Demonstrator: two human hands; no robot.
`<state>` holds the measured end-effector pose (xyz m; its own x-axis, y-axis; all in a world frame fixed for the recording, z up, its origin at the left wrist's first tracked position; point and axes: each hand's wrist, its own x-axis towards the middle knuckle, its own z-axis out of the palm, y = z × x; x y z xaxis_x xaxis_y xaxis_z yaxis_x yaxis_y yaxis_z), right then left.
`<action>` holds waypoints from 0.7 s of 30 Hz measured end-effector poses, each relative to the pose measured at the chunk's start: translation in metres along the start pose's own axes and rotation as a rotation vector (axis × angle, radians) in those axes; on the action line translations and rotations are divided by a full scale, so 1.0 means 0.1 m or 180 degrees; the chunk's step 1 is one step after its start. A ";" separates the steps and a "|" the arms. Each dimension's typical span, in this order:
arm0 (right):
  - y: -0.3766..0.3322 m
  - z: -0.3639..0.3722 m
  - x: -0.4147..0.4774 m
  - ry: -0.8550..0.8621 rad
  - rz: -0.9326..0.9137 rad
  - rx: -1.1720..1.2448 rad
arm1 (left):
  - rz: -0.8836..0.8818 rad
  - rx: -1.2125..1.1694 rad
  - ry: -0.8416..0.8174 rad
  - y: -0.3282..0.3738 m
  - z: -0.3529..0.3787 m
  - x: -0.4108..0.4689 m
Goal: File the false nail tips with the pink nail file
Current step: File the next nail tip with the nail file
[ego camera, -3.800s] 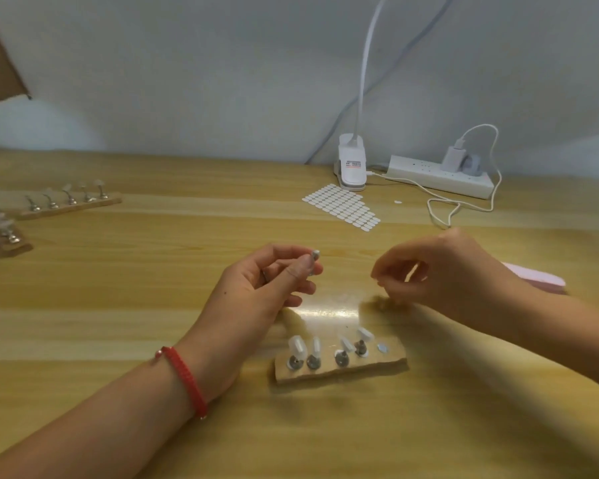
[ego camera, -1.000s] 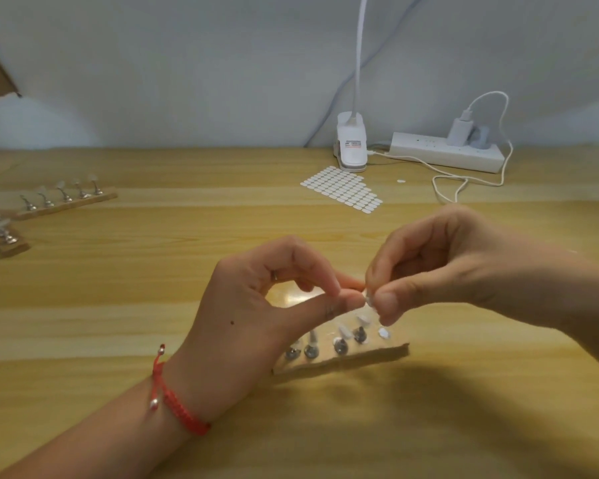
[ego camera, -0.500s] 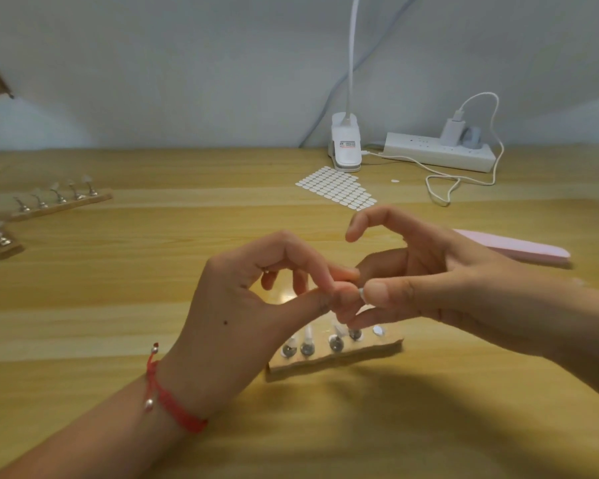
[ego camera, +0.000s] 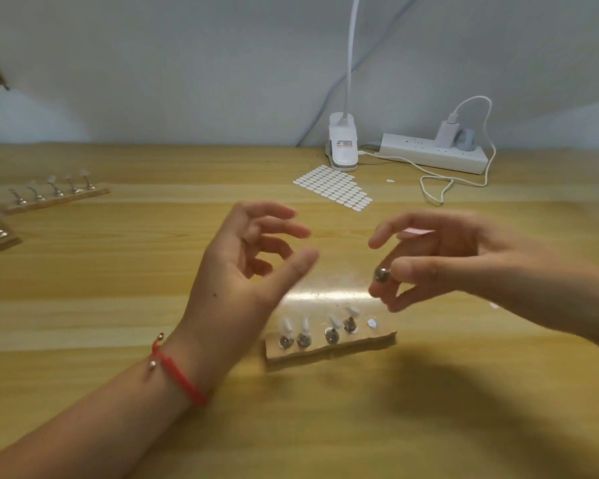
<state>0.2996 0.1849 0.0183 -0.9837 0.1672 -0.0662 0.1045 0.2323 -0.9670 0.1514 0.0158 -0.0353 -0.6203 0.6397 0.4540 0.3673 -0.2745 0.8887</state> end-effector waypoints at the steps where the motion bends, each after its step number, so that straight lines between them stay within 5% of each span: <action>1: 0.01 -0.03 -0.02 0.0041 0.0079 -0.0202 | -0.0173 -0.0087 0.0194 -0.05 -0.03 0.03; 5: 0.11 -0.03 -0.07 0.0099 0.0114 -0.0447 | -0.0503 -0.0198 0.0449 -0.16 -0.07 0.08; 11: 0.26 0.00 -0.08 0.0389 0.0470 0.0936 | -0.0802 -0.0383 0.0556 -0.19 -0.09 0.10; 15: 0.32 0.06 -0.12 0.0437 0.0396 0.0385 | -0.0853 -0.0366 0.0523 -0.21 -0.09 0.09; 21: 0.44 0.12 -0.14 0.0899 -0.0563 -0.0816 | -0.0899 -0.0347 0.0528 -0.23 -0.10 0.10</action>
<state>0.3158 0.1810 -0.0267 -0.9147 0.3512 0.1998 0.0059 0.5061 -0.8625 0.1298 0.0214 -0.0501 -0.7945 0.5783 0.1854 0.0943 -0.1840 0.9784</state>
